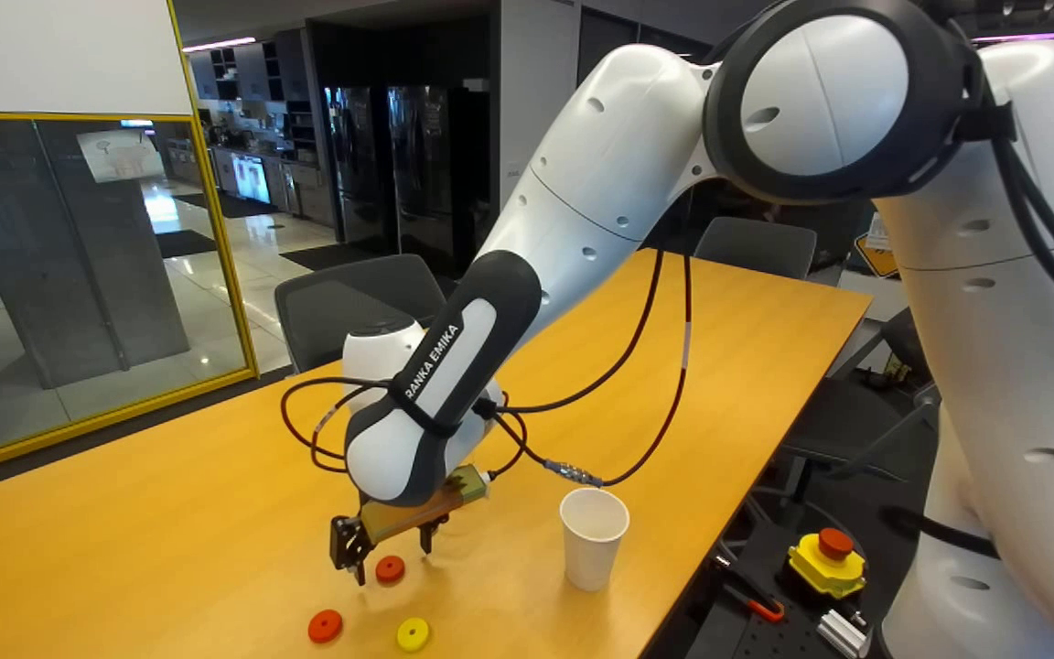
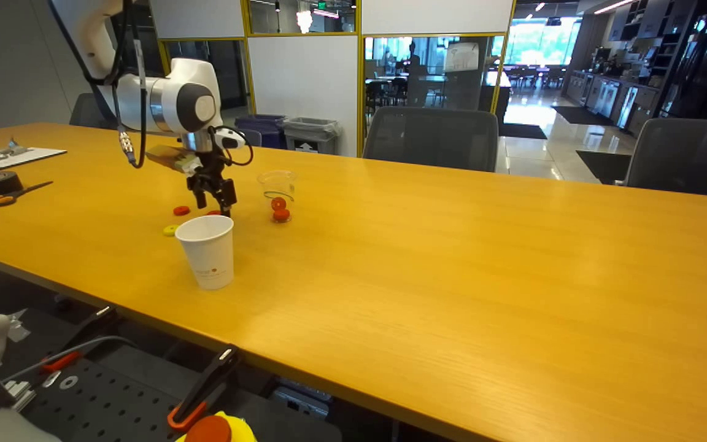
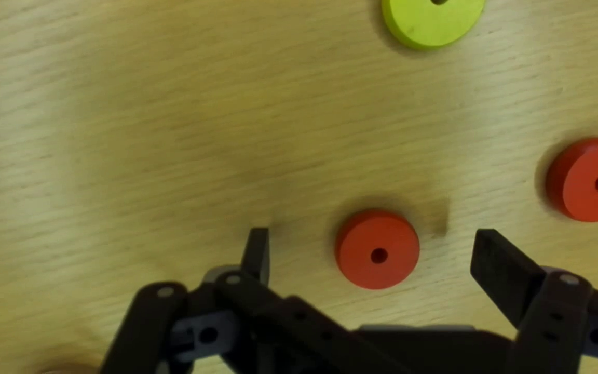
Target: Pick up the orange and yellow objects and put them in the cups
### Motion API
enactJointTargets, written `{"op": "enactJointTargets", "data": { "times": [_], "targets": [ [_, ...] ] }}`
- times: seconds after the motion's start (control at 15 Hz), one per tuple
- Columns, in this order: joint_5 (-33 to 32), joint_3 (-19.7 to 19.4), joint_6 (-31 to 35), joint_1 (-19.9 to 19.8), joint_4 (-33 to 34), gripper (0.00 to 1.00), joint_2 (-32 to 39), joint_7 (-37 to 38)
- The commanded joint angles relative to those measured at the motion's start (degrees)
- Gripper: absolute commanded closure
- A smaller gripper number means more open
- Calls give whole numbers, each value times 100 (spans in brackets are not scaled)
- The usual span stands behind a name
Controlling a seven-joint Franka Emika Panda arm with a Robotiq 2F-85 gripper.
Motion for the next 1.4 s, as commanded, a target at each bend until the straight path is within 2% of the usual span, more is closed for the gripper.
{"op": "enactJointTargets", "data": {
  "times": [0.0,0.07,0.13,0.2,0.27,0.6,0.67,0.87,1.33],
  "targets": [
    [-40,-145,37,161,130,0,62,132],
    [-56,-169,51,181,128,25,64,143],
    [-56,-185,59,192,121,25,57,146],
    [-62,-203,62,207,119,32,54,154],
    [-64,-213,61,214,116,42,48,157],
    [-88,-262,55,248,109,80,39,195],
    [-92,-268,53,253,111,83,37,207],
    [-177,-348,24,322,76,80,-43,277],
    [-786,-610,-164,449,-195,80,-970,411]
  ]
}}
